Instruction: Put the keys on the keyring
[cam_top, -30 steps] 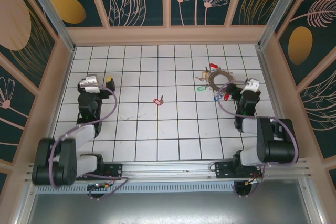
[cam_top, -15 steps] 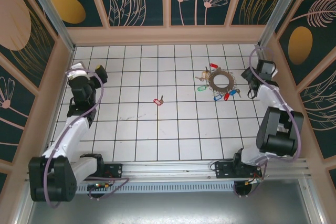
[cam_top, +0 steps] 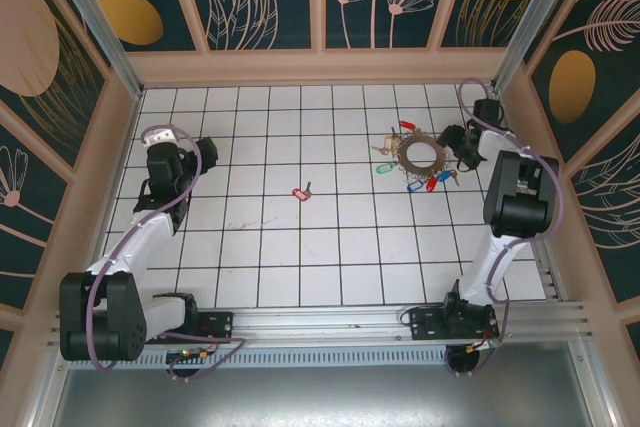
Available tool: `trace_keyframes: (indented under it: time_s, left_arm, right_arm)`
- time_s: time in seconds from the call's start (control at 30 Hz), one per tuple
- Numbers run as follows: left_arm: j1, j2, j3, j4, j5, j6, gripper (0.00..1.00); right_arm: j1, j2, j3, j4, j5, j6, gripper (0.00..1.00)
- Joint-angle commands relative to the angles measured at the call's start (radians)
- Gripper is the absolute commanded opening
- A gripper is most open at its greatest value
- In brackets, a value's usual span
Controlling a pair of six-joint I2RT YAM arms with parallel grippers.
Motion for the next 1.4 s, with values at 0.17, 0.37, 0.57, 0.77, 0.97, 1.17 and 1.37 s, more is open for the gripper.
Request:
trace_keyframes:
  time_s: [0.17, 0.37, 0.57, 0.77, 0.97, 1.17, 1.37]
  left_arm:
    - [0.002, 0.025, 0.029, -0.009, 0.035, -0.022, 0.99]
    - [0.003, 0.04, 0.034, -0.004, 0.054, -0.04, 0.99]
    - [0.002, 0.067, 0.04, -0.004, 0.07, -0.053, 0.99]
    - [0.004, 0.076, 0.047, -0.007, 0.092, -0.057, 0.99]
    - [0.003, 0.05, 0.03, 0.029, 0.143, -0.045, 0.99]
    - [-0.001, 0.047, 0.017, 0.071, 0.223, -0.033, 0.99]
    - [-0.014, 0.059, 0.018, 0.076, 0.239, -0.029, 0.99]
  right_arm:
    - [0.127, 0.025, 0.006, -0.061, -0.035, -0.067, 0.74]
    - [0.369, -0.122, -0.183, 0.012, -0.027, 0.082, 0.74]
    - [0.622, -0.156, -0.119, 0.018, 0.007, 0.187, 0.77]
    - [0.626, -0.199, -0.04, -0.076, 0.086, 0.098, 0.79]
    - [0.526, -0.2, -0.048, -0.138, 0.151, -0.027, 0.75]
    - [0.494, -0.177, -0.092, -0.096, 0.056, -0.161, 0.55]
    - [0.49, -0.1, -0.064, -0.122, 0.0, -0.225, 0.39]
